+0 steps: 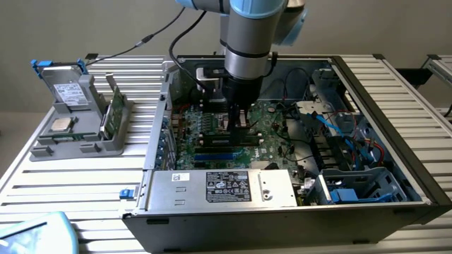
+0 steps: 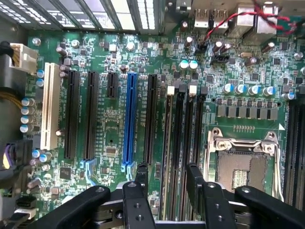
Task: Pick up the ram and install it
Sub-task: 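Insert the ram into the slot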
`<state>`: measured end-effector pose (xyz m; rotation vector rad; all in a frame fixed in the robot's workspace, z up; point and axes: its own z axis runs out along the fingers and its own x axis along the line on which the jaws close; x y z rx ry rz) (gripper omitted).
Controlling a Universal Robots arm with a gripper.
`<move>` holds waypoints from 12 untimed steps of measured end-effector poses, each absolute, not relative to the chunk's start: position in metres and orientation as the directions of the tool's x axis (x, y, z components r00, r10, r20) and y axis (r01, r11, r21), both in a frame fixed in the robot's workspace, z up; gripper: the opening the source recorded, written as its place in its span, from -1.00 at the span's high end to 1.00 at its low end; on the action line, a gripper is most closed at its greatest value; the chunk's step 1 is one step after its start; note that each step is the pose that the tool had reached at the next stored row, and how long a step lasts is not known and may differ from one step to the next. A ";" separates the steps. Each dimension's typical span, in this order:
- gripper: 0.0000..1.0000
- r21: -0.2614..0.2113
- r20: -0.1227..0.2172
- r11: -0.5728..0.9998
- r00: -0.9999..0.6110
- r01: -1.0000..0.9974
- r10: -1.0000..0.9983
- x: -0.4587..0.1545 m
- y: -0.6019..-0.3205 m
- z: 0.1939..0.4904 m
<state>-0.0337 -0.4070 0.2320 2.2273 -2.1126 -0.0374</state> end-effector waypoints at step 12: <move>0.08 0.069 0.031 -0.051 0.054 -0.996 -0.998 -0.034 -0.407 0.248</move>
